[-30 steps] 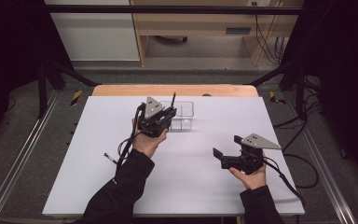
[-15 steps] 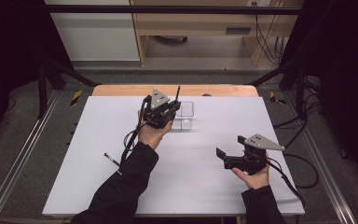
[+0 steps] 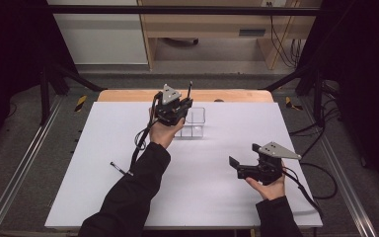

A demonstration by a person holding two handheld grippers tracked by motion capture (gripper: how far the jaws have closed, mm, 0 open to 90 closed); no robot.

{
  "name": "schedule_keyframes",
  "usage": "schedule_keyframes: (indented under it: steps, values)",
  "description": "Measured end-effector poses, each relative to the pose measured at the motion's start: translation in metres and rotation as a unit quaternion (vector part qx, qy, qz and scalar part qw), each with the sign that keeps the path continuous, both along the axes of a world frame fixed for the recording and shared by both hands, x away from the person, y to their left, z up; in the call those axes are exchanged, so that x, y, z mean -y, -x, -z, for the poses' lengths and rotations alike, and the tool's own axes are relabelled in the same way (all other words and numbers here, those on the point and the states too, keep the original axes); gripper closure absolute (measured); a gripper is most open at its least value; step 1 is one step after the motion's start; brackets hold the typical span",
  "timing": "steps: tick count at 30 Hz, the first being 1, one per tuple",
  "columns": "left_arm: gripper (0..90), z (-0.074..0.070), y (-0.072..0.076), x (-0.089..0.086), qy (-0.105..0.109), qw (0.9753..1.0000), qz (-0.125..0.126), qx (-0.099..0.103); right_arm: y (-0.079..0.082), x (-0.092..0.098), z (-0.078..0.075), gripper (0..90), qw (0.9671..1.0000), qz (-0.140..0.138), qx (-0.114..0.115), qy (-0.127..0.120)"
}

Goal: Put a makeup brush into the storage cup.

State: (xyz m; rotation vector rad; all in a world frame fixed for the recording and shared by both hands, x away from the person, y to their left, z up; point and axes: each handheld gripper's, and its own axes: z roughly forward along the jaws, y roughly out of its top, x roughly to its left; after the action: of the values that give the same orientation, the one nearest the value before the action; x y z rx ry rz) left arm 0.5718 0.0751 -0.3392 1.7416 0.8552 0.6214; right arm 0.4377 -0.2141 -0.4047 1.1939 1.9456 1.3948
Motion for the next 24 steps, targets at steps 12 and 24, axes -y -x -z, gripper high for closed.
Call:
schedule_keyframes:
  steps: [12, 24]
  values:
    - [82.6, 0.003, -0.021, 0.007, -0.009, 0.9999, -0.005, -0.001, 0.000, 0.001, 0.000, 3.9, 1.0000, 0.001, -0.003, -0.006]
    - [82.6, 0.021, -0.044, 0.007, -0.017, 0.9996, -0.017, -0.016, 0.000, 0.002, -0.001, 4.0, 1.0000, 0.001, -0.002, -0.007]
